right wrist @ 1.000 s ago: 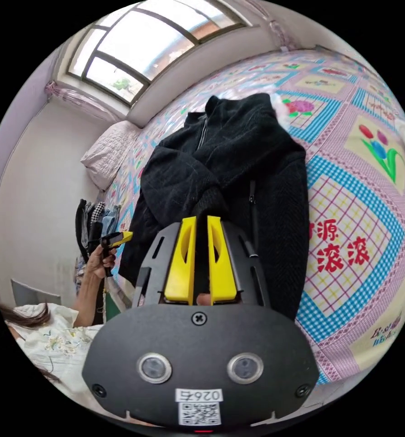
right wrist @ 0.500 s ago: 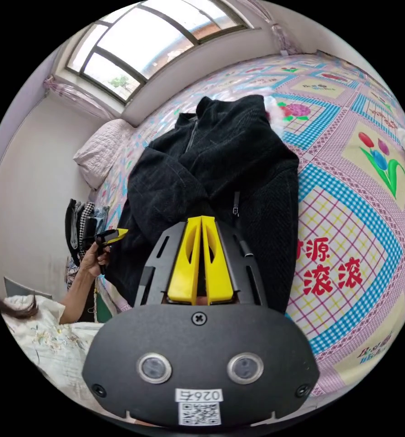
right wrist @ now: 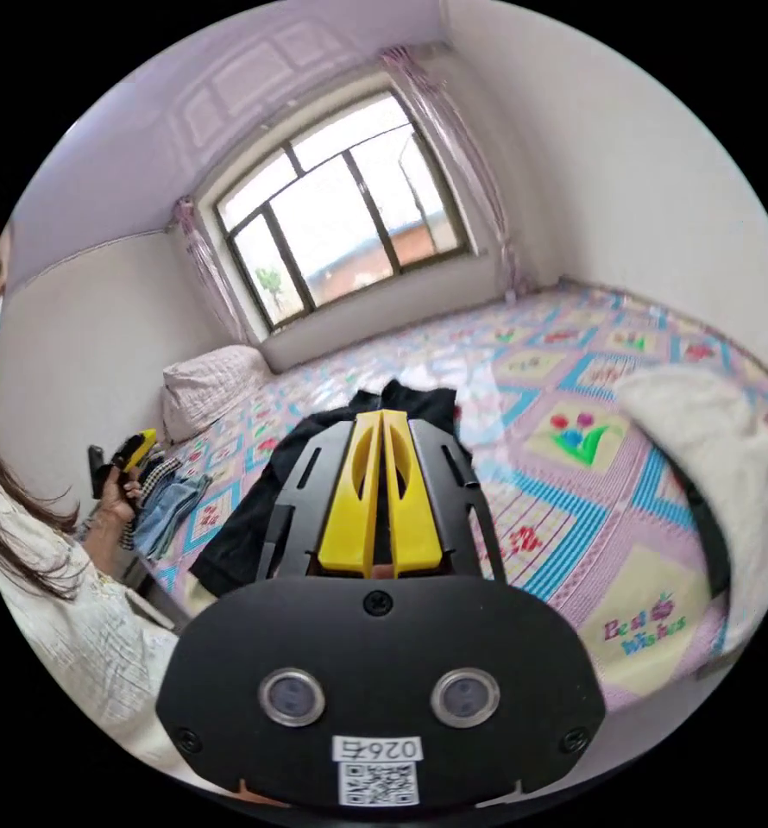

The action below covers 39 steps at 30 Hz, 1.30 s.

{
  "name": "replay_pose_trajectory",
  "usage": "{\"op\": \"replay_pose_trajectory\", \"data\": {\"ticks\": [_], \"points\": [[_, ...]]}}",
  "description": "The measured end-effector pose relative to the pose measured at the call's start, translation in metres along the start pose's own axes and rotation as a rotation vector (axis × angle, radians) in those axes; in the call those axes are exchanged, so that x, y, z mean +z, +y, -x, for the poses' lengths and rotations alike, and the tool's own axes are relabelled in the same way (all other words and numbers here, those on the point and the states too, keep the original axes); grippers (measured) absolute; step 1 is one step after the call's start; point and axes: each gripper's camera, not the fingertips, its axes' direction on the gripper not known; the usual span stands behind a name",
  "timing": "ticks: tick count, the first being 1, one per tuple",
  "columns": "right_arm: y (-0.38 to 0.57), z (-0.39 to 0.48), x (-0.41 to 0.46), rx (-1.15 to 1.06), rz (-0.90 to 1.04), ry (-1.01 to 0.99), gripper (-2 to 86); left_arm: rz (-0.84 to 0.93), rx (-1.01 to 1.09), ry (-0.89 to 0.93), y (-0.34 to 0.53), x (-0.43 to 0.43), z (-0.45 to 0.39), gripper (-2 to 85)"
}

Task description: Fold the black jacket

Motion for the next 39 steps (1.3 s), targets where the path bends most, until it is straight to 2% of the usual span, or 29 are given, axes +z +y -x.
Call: {"op": "replay_pose_trajectory", "data": {"ticks": [1,6,7,10,12,13,15,17,18,20,23,24,26,29,34,39], "points": [[-0.004,0.011,-0.015,-0.028,-0.045,0.02,-0.5,-0.076,0.067,-0.002,-0.001,-0.018,-0.028,-1.0],[-0.001,0.113,-0.169,-0.358,-0.576,0.094,4.5,-0.395,0.402,0.041,0.015,-0.103,-0.151,-1.0],[0.002,0.12,-0.184,-0.383,-0.628,0.087,5.4,-0.486,0.489,0.069,0.025,-0.123,-0.178,-1.0],[0.019,0.141,-0.249,-0.437,-0.82,-0.005,2.3,-0.738,0.654,0.208,0.053,-0.167,-0.231,-1.0],[0.029,0.146,-0.291,-0.533,-0.866,-0.149,-0.3,-0.73,0.784,0.353,0.055,-0.181,-0.256,-1.0],[0.029,0.146,-0.299,-0.551,-0.857,-0.182,-0.5,-0.656,0.866,0.423,0.051,-0.182,-0.272,-0.9],[0.023,0.144,-0.321,-0.532,-0.785,-0.193,-0.8,-0.508,0.904,0.34,0.042,-0.17,-0.291,-0.8],[0.02,0.137,-0.32,-0.492,-0.754,-0.123,-0.9,-0.269,0.842,0.028,0.031,-0.122,-0.294,-0.5],[0.017,0.127,-0.311,-0.452,-0.718,-0.072,-1.0,-0.204,0.801,-0.048,0.029,-0.106,-0.288,-0.3],[0.009,0.103,-0.286,-0.348,-0.595,-0.052,-1.0,0.073,0.611,-0.322,0.035,-0.037,-0.245,0.7],[0.005,0.051,-0.224,-0.181,-0.332,-0.127,-0.8,0.246,0.437,-0.488,0.084,0.023,-0.173,6.3],[0.01,0.029,-0.197,-0.104,-0.241,-0.164,-0.6,0.257,0.393,-0.492,0.095,0.03,-0.158,7.8],[0.022,-0.003,-0.156,0.013,-0.1,-0.201,0.0,0.293,0.146,-0.449,0.135,0.047,-0.092,16.4],[0.048,-0.047,-0.101,0.18,0.077,-0.193,2.5,0.358,-0.157,-0.386,0.179,0.055,-0.017,20.4],[0.066,-0.102,-0.044,0.344,0.261,-0.213,7.8,0.419,-0.32,-0.429,0.211,0.055,0.03,20.7],[0.051,-0.154,-0.007,0.446,0.337,-0.266,10.6,0.421,-0.331,-0.399,0.192,0.065,0.043,21.9]]}}
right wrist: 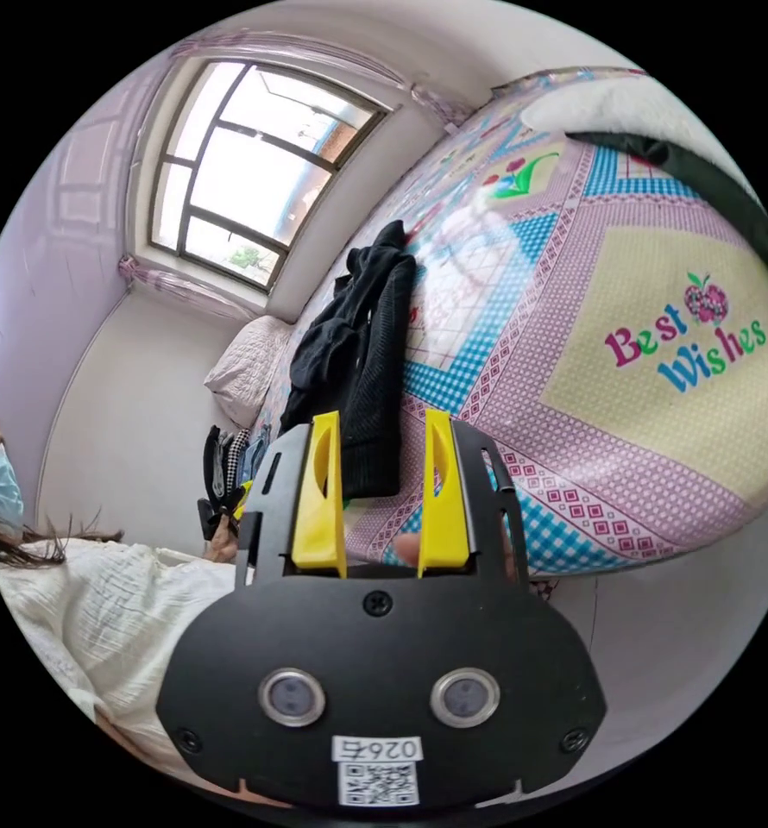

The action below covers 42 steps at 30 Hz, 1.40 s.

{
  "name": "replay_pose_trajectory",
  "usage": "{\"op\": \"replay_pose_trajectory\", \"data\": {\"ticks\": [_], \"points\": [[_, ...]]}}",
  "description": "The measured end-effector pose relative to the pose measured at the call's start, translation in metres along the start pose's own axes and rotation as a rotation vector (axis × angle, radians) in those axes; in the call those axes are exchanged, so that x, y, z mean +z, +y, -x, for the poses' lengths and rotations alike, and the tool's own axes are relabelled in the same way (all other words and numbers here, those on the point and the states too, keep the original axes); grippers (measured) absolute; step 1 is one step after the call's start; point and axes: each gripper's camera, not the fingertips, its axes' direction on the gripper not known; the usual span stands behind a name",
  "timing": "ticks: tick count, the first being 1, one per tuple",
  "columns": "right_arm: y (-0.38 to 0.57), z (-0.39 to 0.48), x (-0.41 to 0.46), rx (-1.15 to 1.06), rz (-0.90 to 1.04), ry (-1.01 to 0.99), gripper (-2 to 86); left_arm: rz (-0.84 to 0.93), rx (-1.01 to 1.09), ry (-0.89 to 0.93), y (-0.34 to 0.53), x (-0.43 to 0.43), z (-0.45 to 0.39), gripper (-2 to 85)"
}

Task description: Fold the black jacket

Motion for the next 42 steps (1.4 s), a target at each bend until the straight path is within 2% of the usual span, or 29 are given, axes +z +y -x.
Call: {"op": "replay_pose_trajectory", "data": {"ticks": [6,10,15,20,26,33,42], "points": [[-0.05,-0.021,0.019,0.022,0.108,-0.056,10.5,0.038,0.031,0.026,-0.052,0.003,-0.003,21.8],[-0.071,-0.016,0.041,-0.002,0.205,-0.098,10.0,0.11,0.06,0.133,-0.084,0.004,-0.01,17.4],[-0.1,-0.011,0.053,-0.001,0.242,-0.205,9.4,0.114,0.062,0.028,-0.11,-0.016,-0.009,9.0],[-0.125,-0.026,0.063,0.08,0.334,-0.271,4.0,0.147,-0.121,0.231,-0.133,-0.043,0.023,6.5],[-0.135,-0.029,0.021,0.118,0.279,-0.35,2.2,0.045,-0.183,0.506,-0.134,-0.101,0.033,5.8],[-0.123,-0.03,-0.043,0.155,0.301,-0.4,2.1,0.104,-0.182,0.612,-0.109,-0.171,0.031,4.1],[-0.116,-0.017,-0.119,0.144,0.32,-0.399,1.8,0.006,-0.227,0.67,-0.082,-0.27,0.021,1.3]]}}
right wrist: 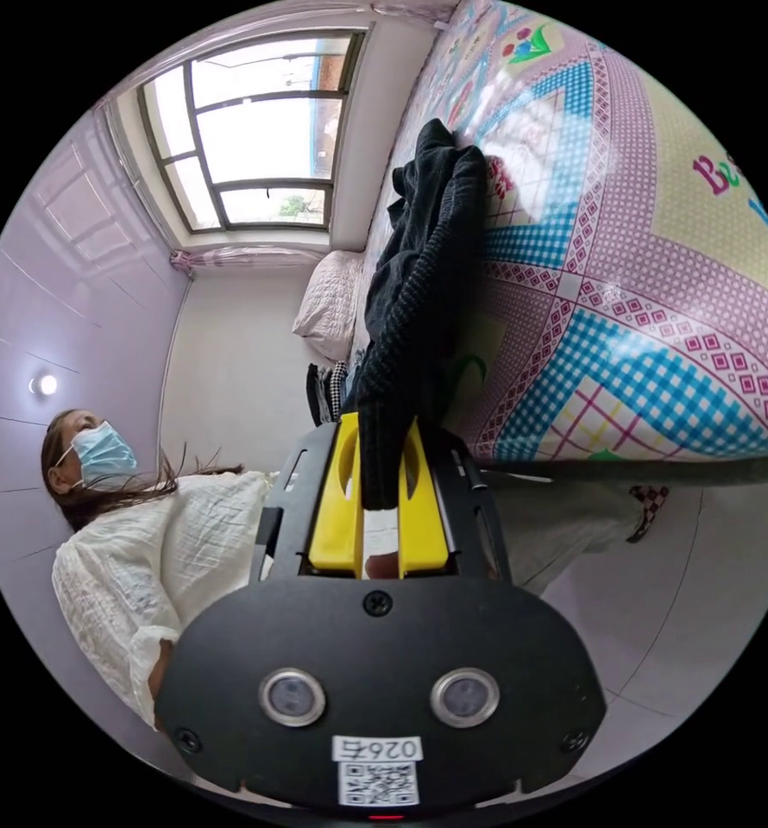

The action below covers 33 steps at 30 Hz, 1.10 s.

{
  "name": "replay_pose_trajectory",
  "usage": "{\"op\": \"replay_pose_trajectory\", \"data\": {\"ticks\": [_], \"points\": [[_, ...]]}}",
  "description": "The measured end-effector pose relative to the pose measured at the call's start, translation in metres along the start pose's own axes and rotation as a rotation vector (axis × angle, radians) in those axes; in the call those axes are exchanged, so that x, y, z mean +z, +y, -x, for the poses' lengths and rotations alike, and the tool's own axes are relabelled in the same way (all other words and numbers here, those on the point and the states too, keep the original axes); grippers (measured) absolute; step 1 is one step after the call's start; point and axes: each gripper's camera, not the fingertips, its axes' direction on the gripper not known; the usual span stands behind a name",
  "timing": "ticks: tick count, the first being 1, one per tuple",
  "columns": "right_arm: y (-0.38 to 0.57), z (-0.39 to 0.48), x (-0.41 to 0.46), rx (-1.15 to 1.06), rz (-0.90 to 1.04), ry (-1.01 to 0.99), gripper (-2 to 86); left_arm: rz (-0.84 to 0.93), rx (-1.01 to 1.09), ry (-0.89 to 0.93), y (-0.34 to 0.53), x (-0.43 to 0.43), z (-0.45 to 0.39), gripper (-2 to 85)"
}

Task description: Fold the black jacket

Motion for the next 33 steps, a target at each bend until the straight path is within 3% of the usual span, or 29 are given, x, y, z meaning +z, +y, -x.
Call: {"op": "replay_pose_trajectory", "data": {"ticks": [10,15,20,25,29,33], "points": [[-0.014,0.037,-0.016,-0.036,-0.055,-0.113,1.8,-0.1,0.037,0.137,-0.041,-0.013,-0.054,0.9],[-0.084,0.093,-0.014,-0.187,-0.099,-0.178,1.8,-0.127,0.096,0.19,-0.11,0.001,-0.086,0.9],[-0.186,0.11,0.014,-0.2,-0.131,-0.251,1.8,-0.117,0.094,0.215,-0.218,0.046,-0.097,0.9],[-0.307,0.092,0.055,-0.096,-0.18,-0.184,2.0,-0.083,0.024,0.186,-0.323,0.108,-0.08,1.3],[-0.405,0.033,0.101,0.108,-0.254,-0.084,4.3,-0.06,-0.061,0.062,-0.411,0.182,-0.042,2.2],[-0.47,-0.018,0.158,0.222,-0.194,0.052,7.8,-0.07,-0.189,-0.014,-0.445,0.233,-0.001,0.2]]}}
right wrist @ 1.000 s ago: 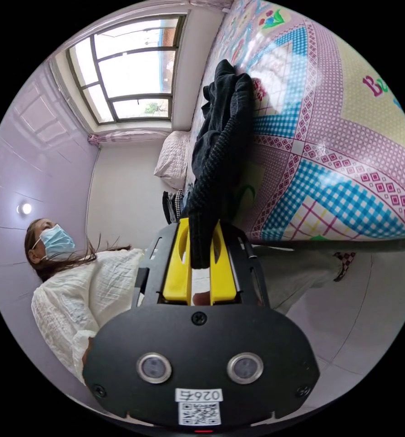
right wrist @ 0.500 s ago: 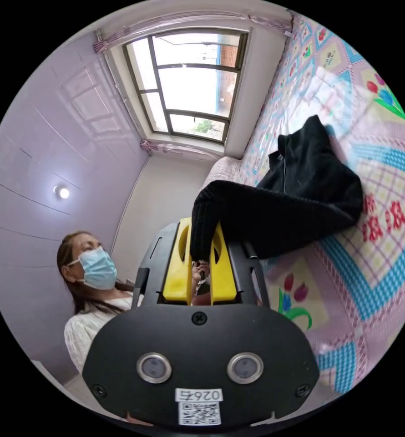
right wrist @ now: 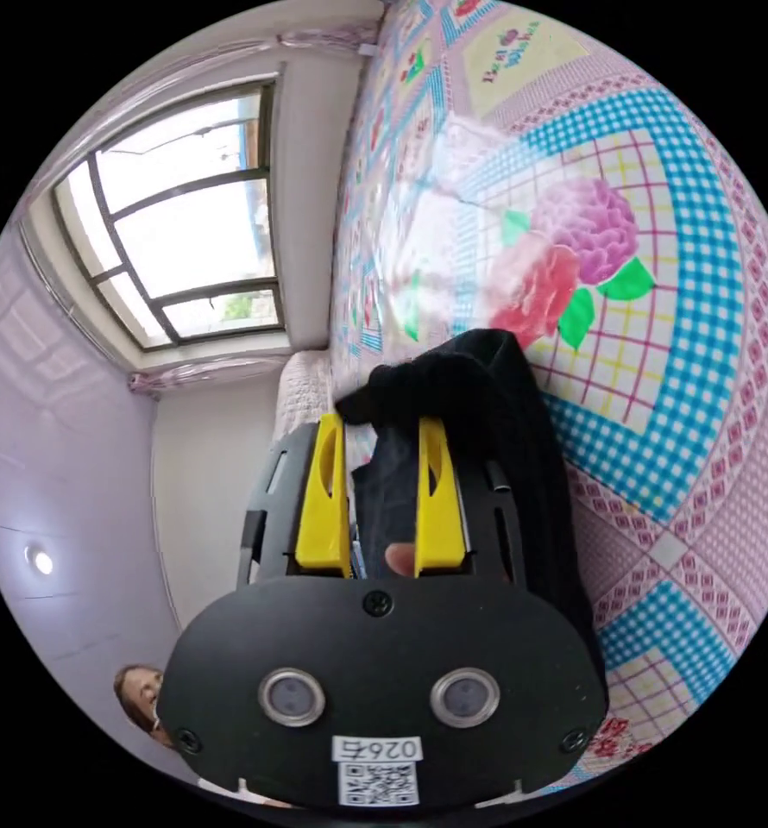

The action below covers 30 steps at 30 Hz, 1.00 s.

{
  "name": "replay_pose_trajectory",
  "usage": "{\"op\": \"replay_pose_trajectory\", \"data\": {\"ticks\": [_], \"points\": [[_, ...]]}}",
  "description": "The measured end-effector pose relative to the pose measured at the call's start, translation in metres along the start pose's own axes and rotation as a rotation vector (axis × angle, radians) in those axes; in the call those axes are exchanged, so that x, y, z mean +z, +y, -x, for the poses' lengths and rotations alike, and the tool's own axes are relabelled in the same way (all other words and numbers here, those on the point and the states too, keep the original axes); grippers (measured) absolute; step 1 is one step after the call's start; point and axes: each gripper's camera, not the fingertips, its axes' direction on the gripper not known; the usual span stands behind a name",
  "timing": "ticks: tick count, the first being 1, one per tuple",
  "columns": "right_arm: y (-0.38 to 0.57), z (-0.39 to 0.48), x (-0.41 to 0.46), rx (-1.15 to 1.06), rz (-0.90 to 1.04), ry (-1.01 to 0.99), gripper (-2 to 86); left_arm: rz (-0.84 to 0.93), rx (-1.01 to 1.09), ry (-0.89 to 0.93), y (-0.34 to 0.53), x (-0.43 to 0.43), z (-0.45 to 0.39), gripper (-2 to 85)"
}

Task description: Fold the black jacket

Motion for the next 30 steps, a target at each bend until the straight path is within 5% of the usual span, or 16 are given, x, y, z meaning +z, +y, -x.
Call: {"op": "replay_pose_trajectory", "data": {"ticks": [3,6,12,14,15,21,30], "points": [[0.001,-0.003,0.019,-0.064,0.001,-0.145,7.3,-0.038,0.015,0.167,-0.004,0.006,0.005,-0.6],[0.03,0.022,0.021,-0.242,0.014,-0.07,4.8,0.068,0.26,0.089,0.019,0.004,-0.036,-0.9],[0.153,0.071,0.104,-0.692,0.139,0.594,-0.5,0.377,0.66,-0.46,0.142,0.091,-0.064,-1.0],[0.166,0.061,0.136,-0.739,0.18,0.803,-0.8,0.531,0.788,-0.835,0.154,0.154,-0.033,-1.0],[0.162,0.049,0.157,-0.756,0.242,0.904,-0.9,0.563,0.819,-0.885,0.156,0.168,-0.023,-1.0],[0.143,0.036,0.146,-0.619,0.183,0.684,-0.7,0.446,0.717,-0.827,0.155,0.171,-0.023,-0.9],[0.303,-0.011,-0.01,-0.509,-0.26,0.468,2.8,-0.072,0.531,-0.402,0.256,-0.032,0.025,2.0]]}}
